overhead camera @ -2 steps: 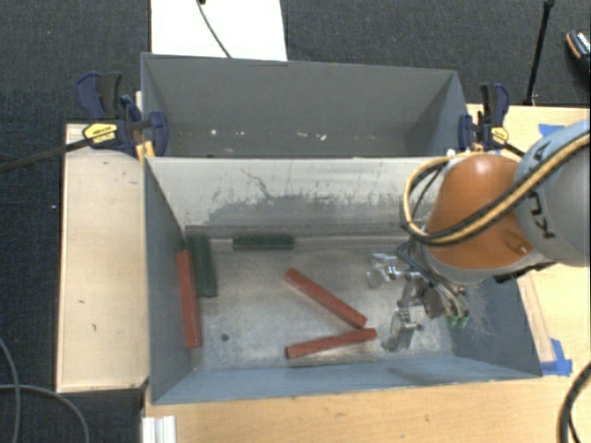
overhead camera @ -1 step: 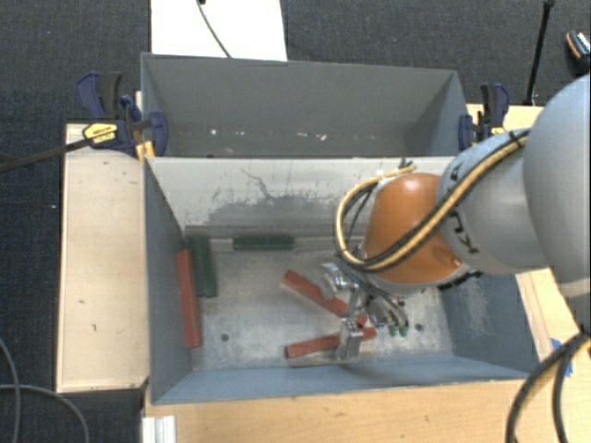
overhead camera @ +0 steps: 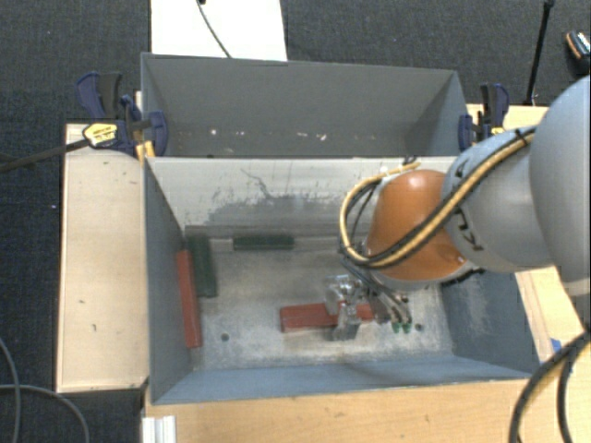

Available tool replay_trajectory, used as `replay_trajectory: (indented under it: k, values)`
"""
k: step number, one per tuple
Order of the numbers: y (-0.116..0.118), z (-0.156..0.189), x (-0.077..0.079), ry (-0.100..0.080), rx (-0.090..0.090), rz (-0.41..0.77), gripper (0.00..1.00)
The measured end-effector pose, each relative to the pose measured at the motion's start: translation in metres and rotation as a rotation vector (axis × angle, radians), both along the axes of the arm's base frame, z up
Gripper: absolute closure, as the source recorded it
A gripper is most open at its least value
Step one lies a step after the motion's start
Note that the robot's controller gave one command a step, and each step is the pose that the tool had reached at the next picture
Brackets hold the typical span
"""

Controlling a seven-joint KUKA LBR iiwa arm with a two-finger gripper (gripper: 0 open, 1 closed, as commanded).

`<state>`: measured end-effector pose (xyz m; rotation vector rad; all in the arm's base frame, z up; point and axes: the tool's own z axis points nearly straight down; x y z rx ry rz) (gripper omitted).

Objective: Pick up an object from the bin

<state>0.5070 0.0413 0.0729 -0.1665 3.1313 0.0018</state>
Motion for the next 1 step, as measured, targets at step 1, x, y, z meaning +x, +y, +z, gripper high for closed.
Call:
replay_trajectory:
  k: [1]
  values:
    - [-0.02, 0.1378, 0.0055, -0.004, -0.002, 0.012, 1.0]
